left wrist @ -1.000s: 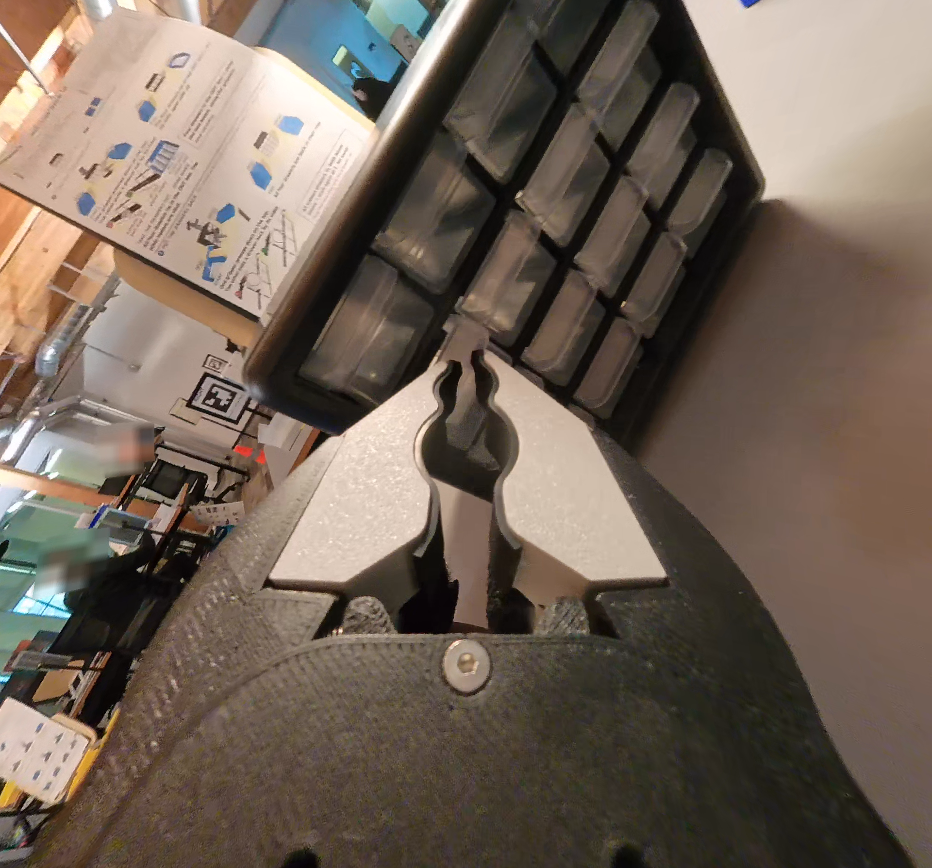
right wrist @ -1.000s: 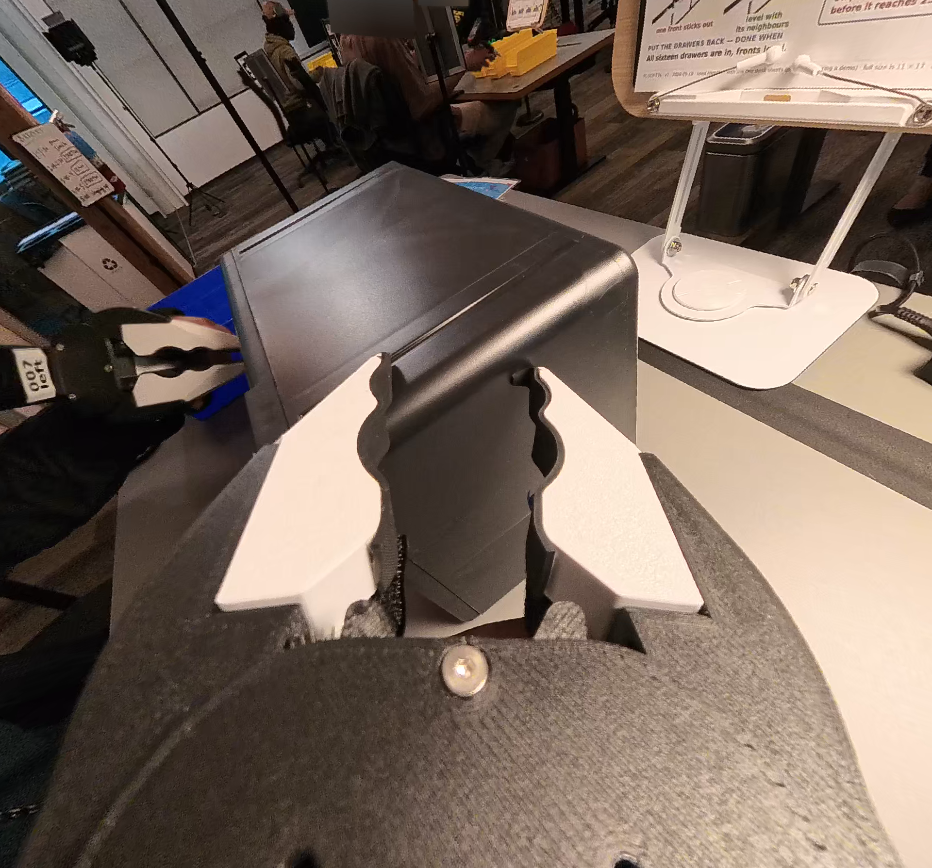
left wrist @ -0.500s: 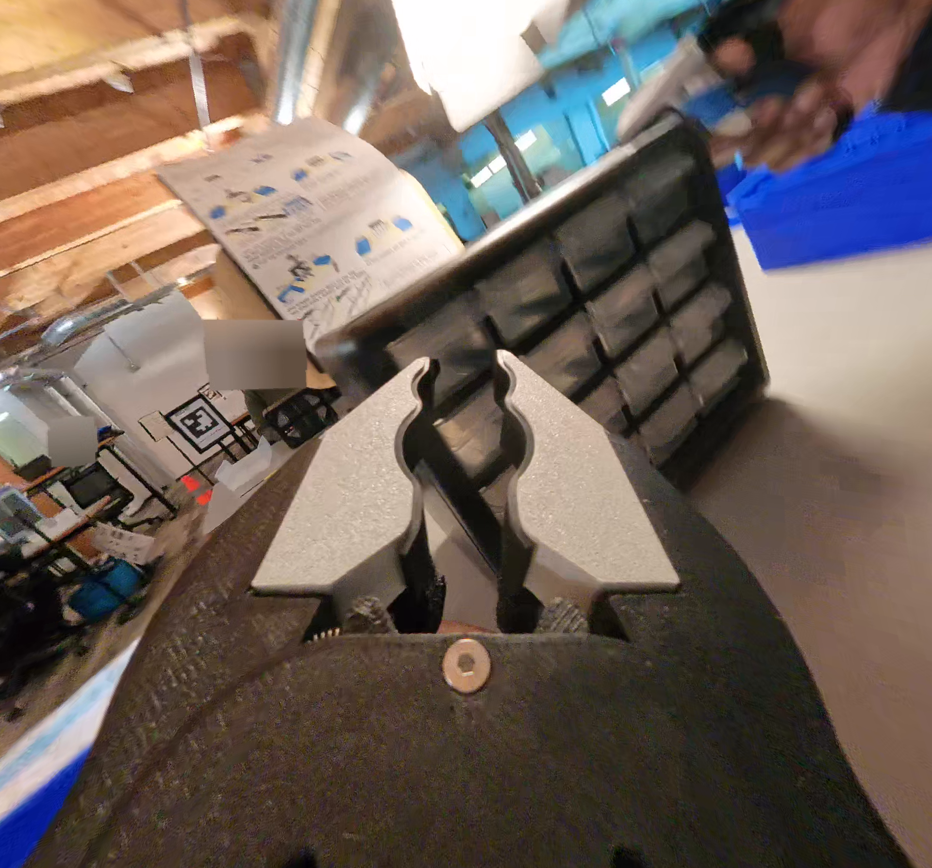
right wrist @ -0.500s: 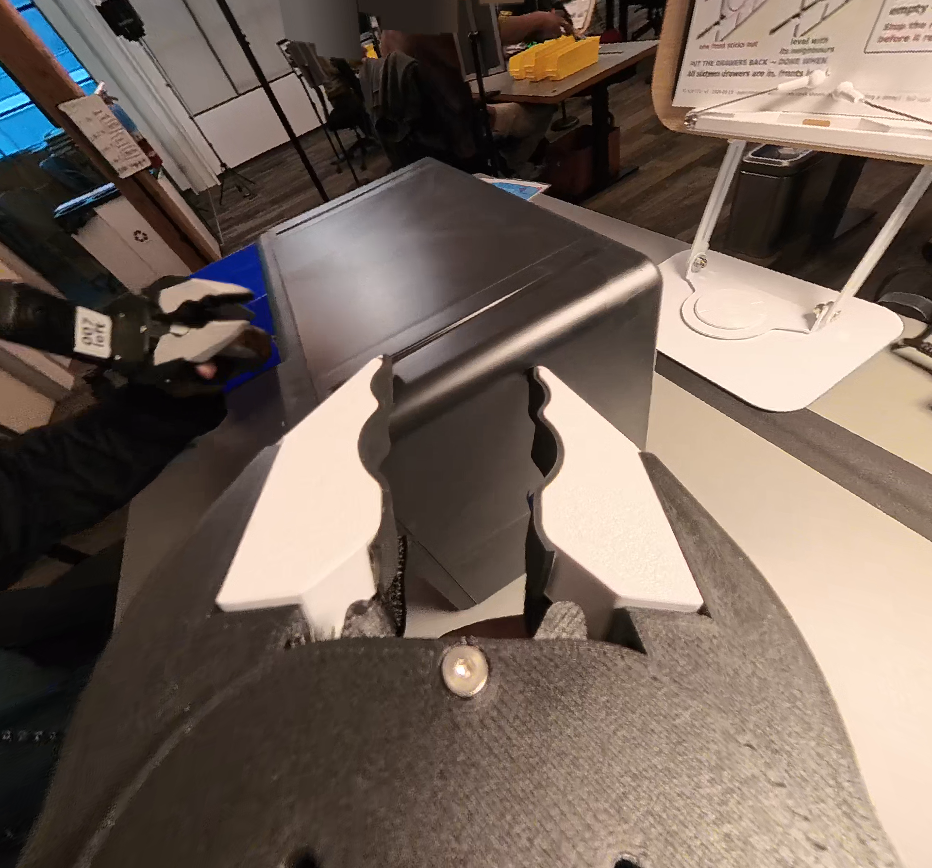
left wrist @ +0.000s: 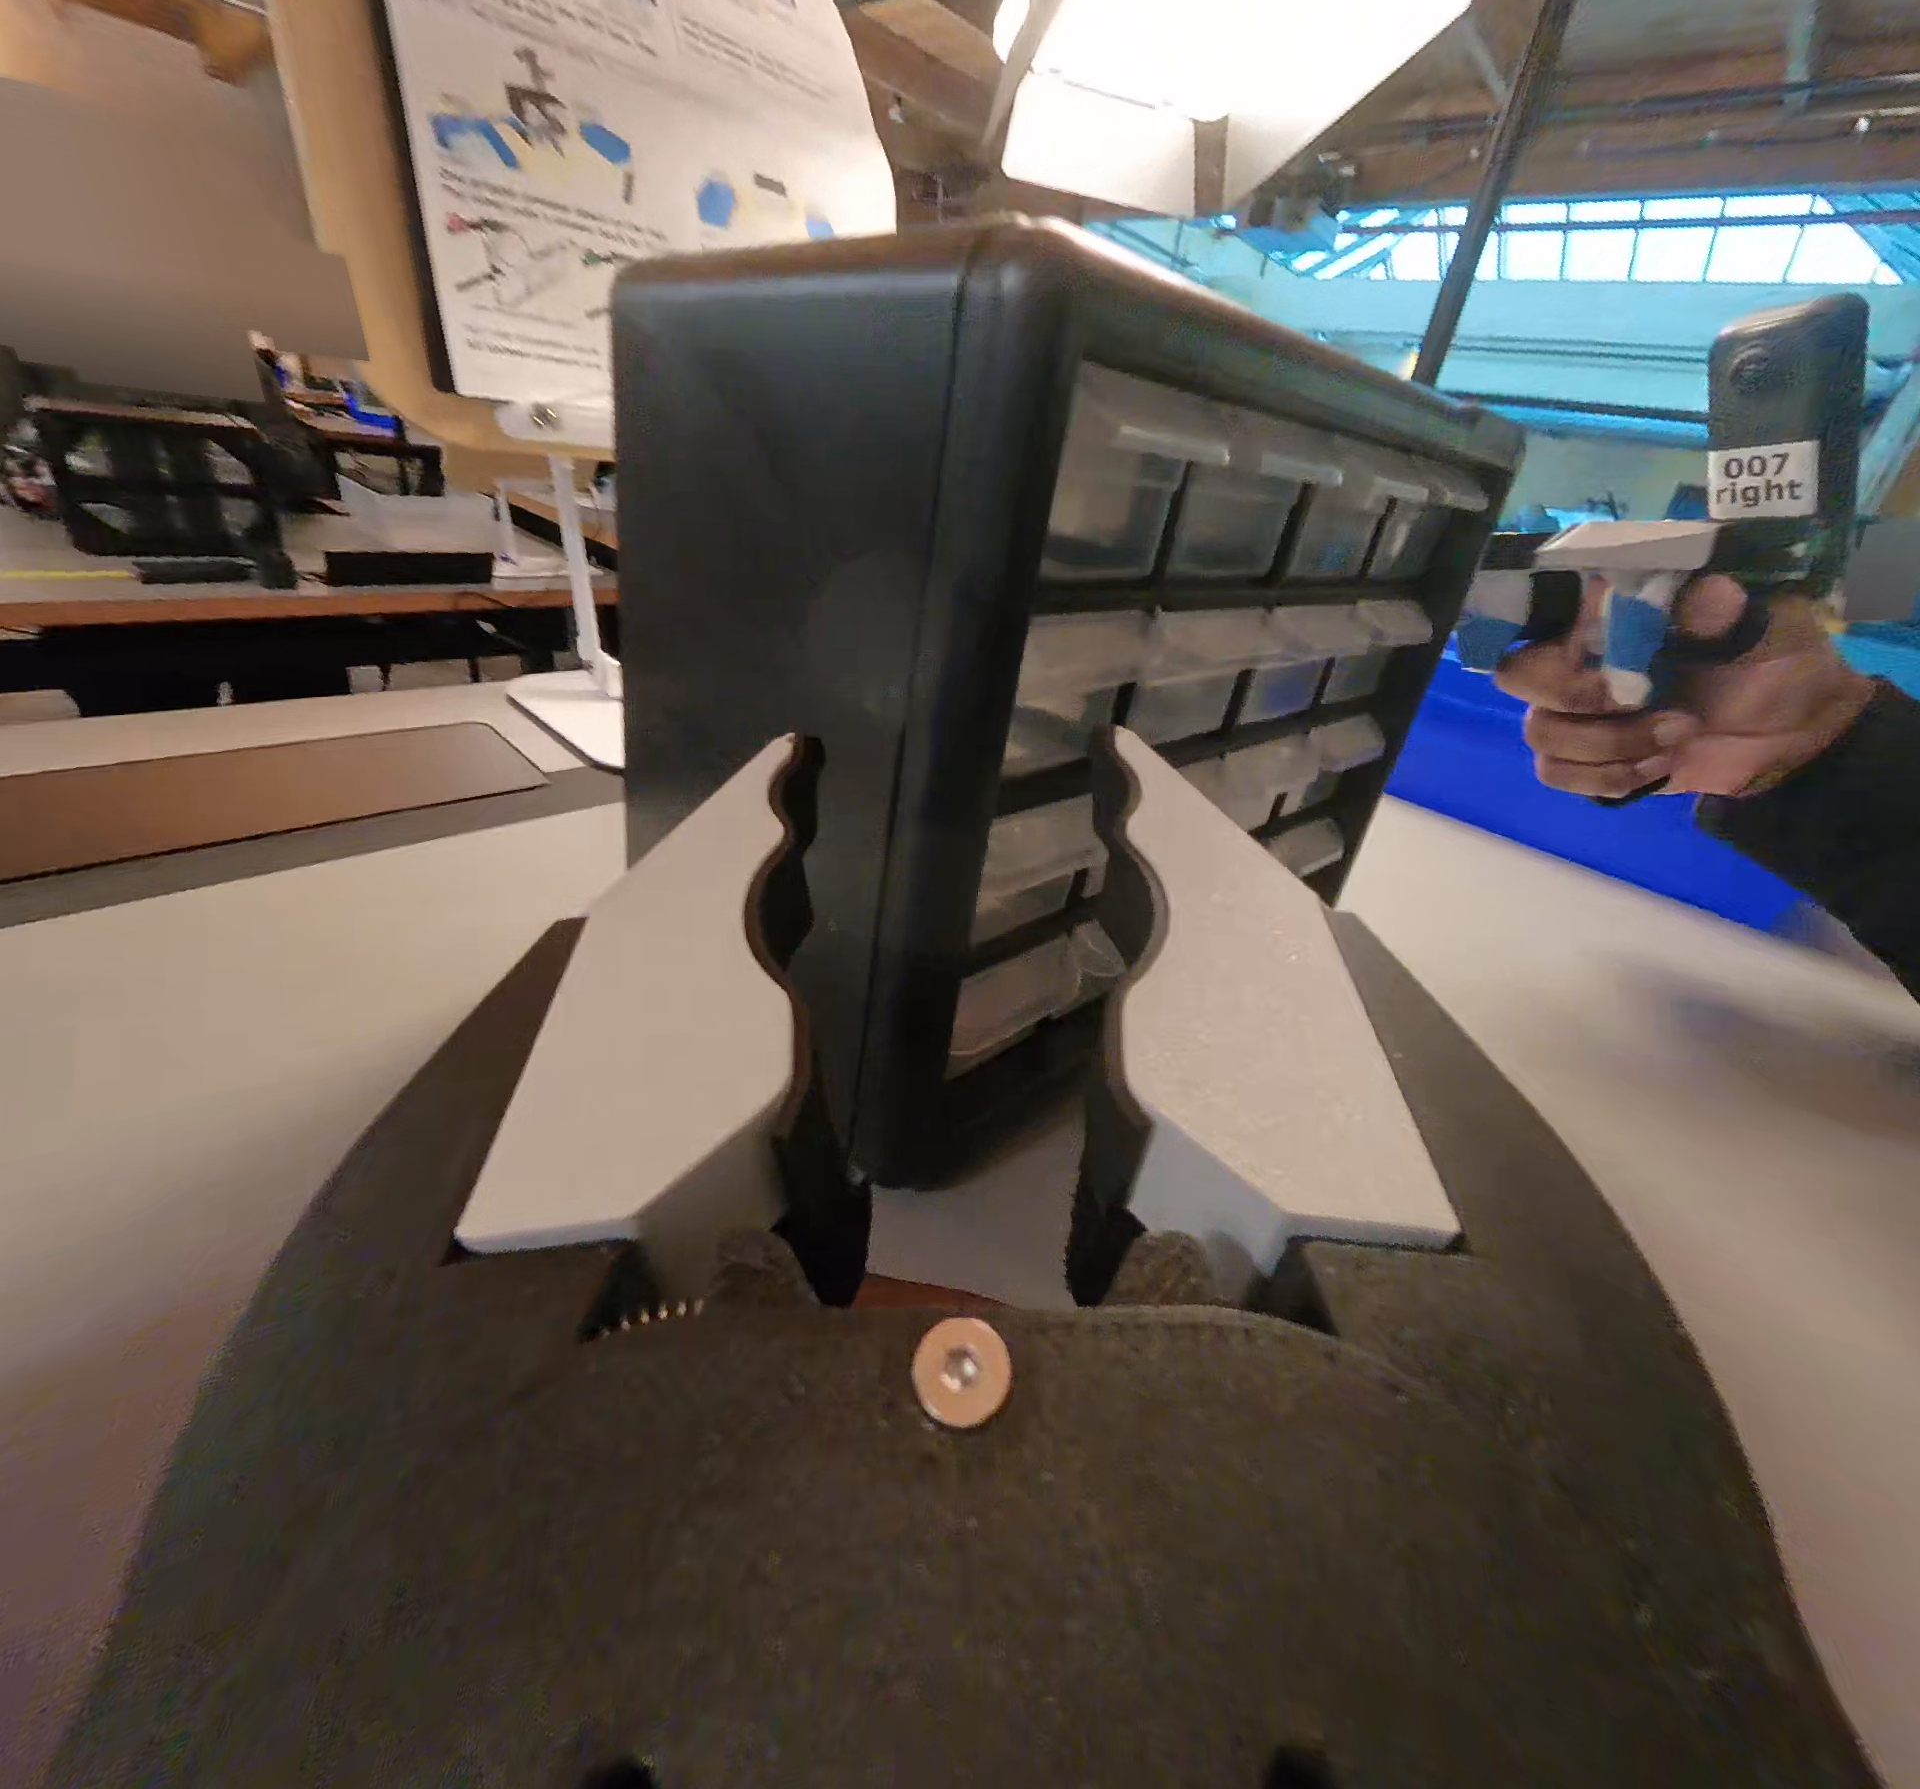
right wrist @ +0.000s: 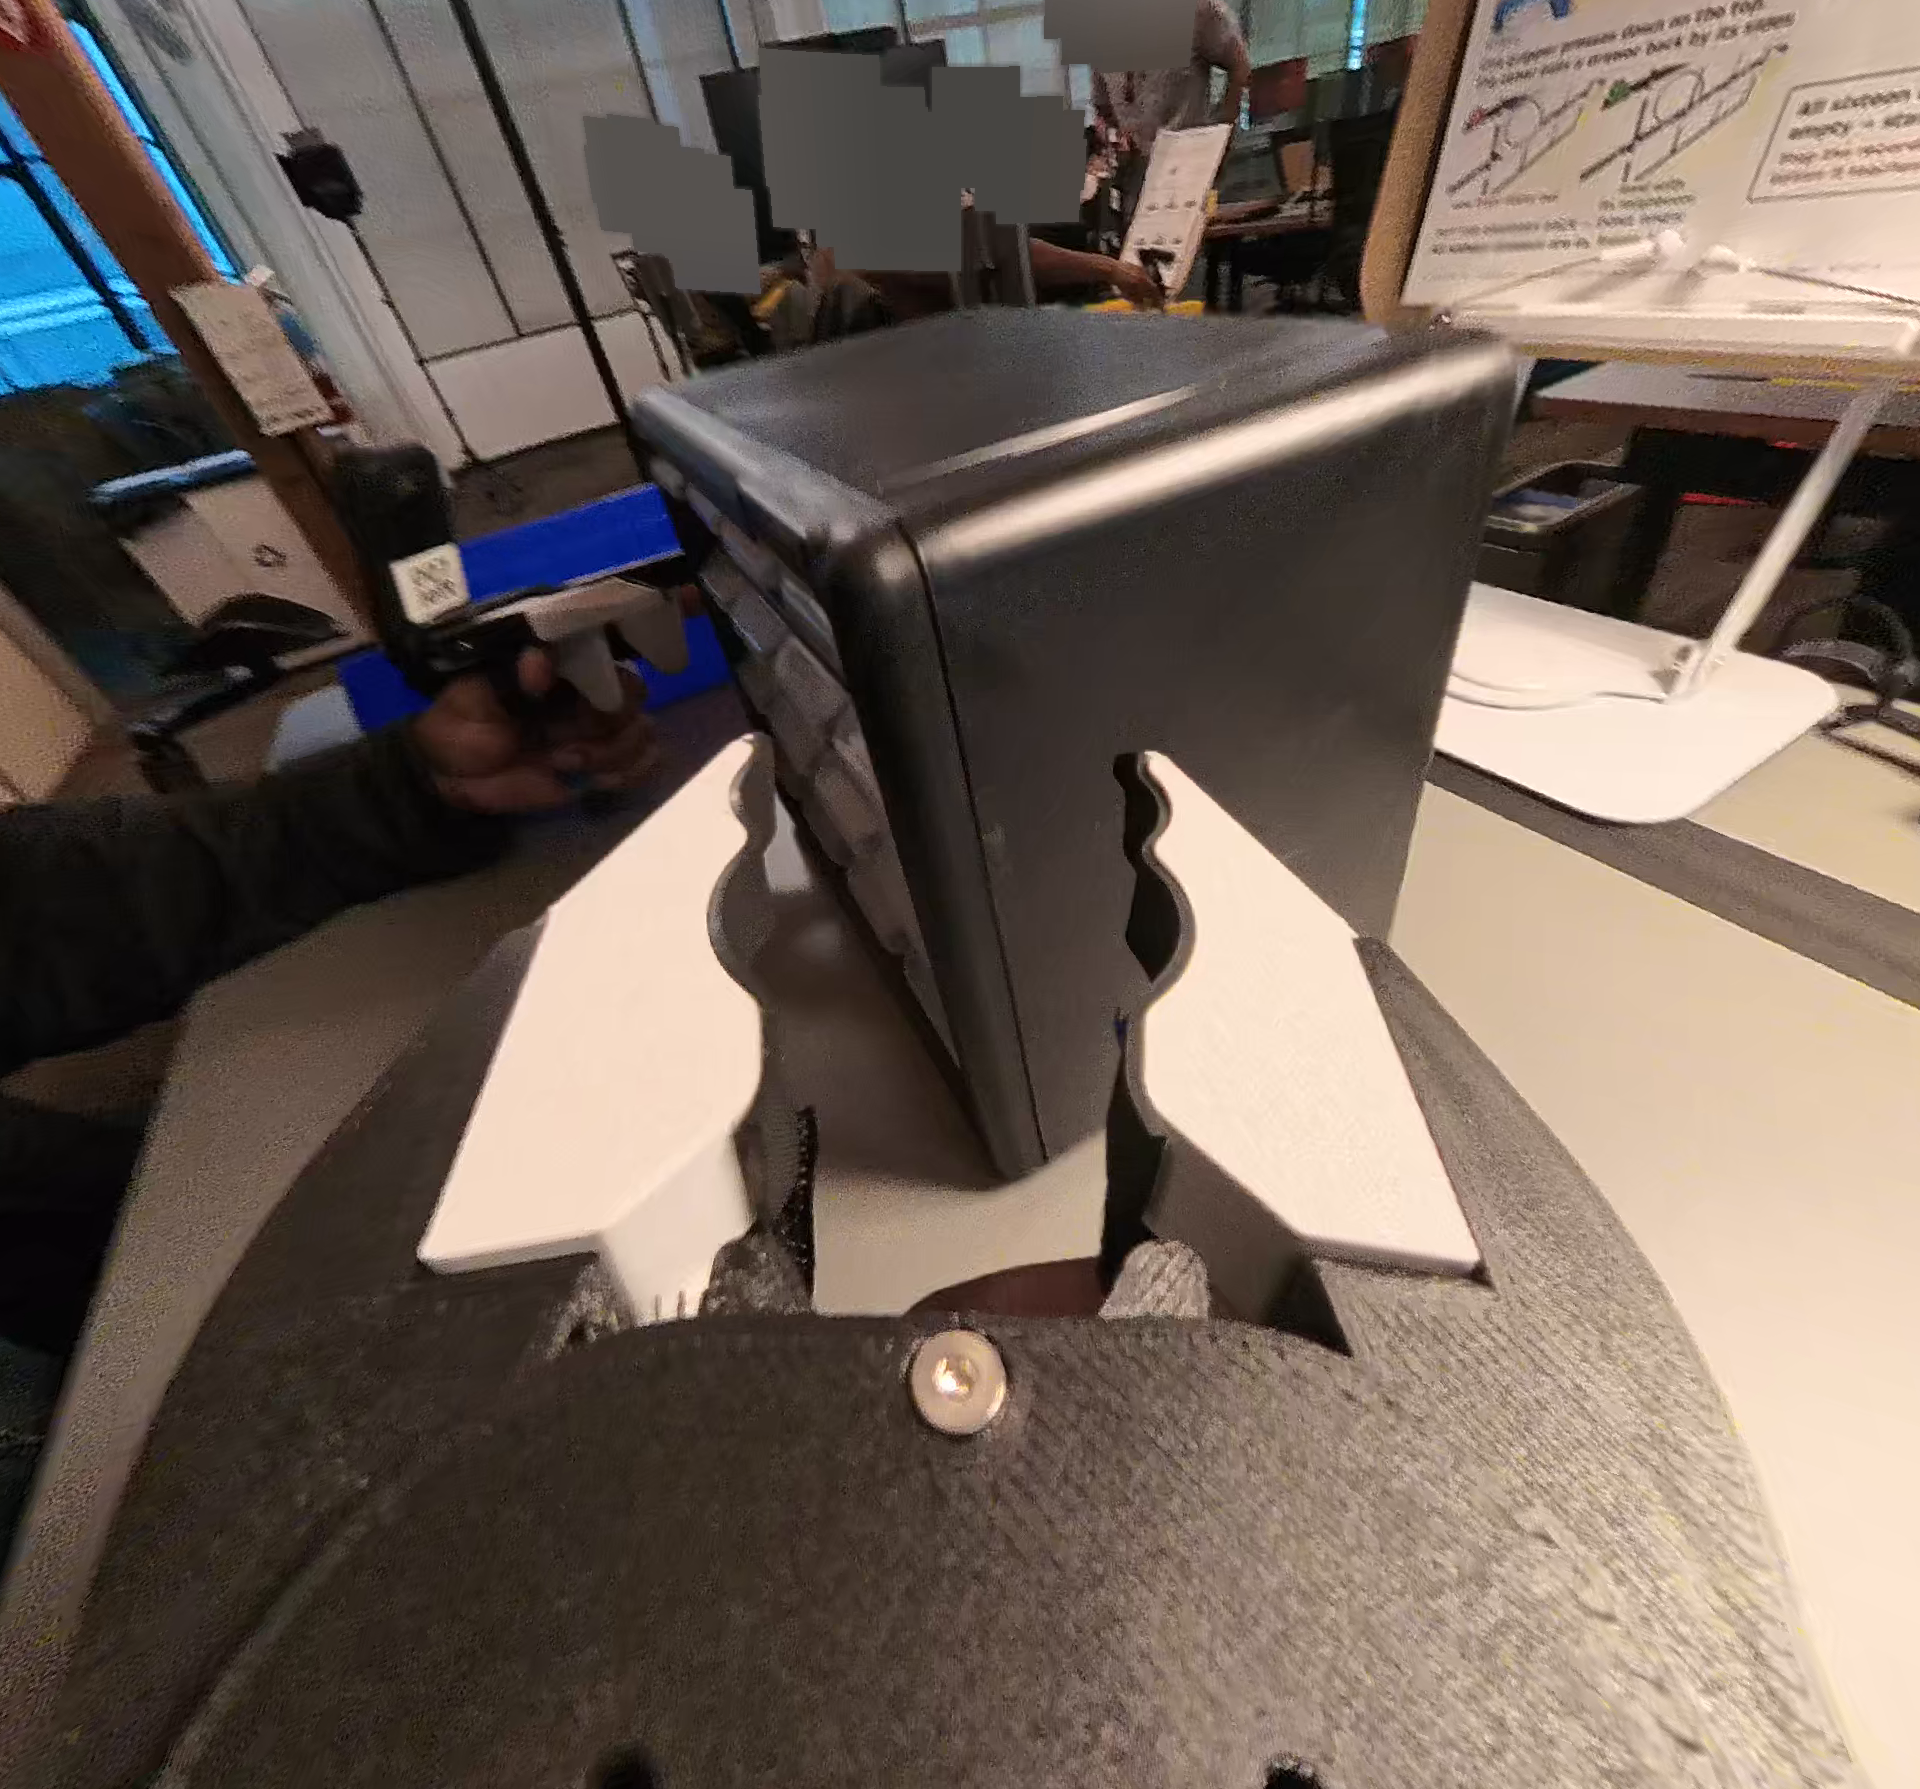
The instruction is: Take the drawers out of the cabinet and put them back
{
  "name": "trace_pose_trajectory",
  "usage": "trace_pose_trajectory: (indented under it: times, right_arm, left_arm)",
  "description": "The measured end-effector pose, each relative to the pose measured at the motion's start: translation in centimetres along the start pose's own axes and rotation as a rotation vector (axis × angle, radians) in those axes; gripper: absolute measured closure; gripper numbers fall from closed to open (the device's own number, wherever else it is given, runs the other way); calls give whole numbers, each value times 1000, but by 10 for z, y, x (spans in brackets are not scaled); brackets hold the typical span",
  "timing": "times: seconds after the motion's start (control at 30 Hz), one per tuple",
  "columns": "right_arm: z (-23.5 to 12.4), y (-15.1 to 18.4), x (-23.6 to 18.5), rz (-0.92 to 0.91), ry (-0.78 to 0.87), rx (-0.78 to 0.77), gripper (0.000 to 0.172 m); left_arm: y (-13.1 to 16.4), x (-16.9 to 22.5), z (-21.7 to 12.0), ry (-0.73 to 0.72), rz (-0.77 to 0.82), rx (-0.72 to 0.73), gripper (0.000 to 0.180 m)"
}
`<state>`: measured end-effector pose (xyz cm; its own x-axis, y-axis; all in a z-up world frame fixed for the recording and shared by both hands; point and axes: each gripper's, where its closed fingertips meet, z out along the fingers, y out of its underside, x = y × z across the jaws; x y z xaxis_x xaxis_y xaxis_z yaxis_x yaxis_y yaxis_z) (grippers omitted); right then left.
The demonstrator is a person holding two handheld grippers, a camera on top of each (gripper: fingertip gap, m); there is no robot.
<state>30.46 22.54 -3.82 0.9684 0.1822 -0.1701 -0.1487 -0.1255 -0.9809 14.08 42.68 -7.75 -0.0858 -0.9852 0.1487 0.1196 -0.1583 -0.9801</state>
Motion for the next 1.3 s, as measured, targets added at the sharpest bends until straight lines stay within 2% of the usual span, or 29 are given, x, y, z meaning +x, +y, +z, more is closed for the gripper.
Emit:
trace_pose_trajectory:
  times: [0.13,0.2,0.37,0.43,0.7,0.77,0.83,0.87,1.0,1.17,1.23,1.3]
  right_arm:
    - [16,30,17,-133,152,-57,102]
    - [20,34,21,-184,181,-70,100]
    - [15,33,30,-182,226,-65,102]
    - [13,34,31,-175,227,-63,107]
    - [3,43,17,-130,223,-40,107]
    - [-7,55,16,-89,258,-39,107]
    - [-20,71,16,-32,305,-46,108]
    - [-28,79,15,-3,331,-56,109]
    - [-62,98,8,75,409,-29,112]
    - [-110,96,-3,149,499,47,115]
    - [-128,90,-12,127,547,33,116]
    - [-147,76,-19,80,602,14,116]
  left_arm:
    - [14,10,8,15,43,-49,129]
    - [14,10,10,-7,69,-50,129]
    - [16,14,13,-3,54,-51,129]
    - [18,15,15,-10,70,-63,128]
    - [19,9,4,-92,164,-96,127]
    - [22,4,-3,-156,164,-129,124]
    - [35,-14,-15,-323,125,-236,123]
    - [43,-17,-23,-383,112,-290,117]
    - [53,9,-46,-404,99,-316,119]
    - [47,35,-84,-421,124,-289,124]
    - [45,39,-105,-439,126,-319,122]
    - [29,36,-132,-503,179,-326,121]
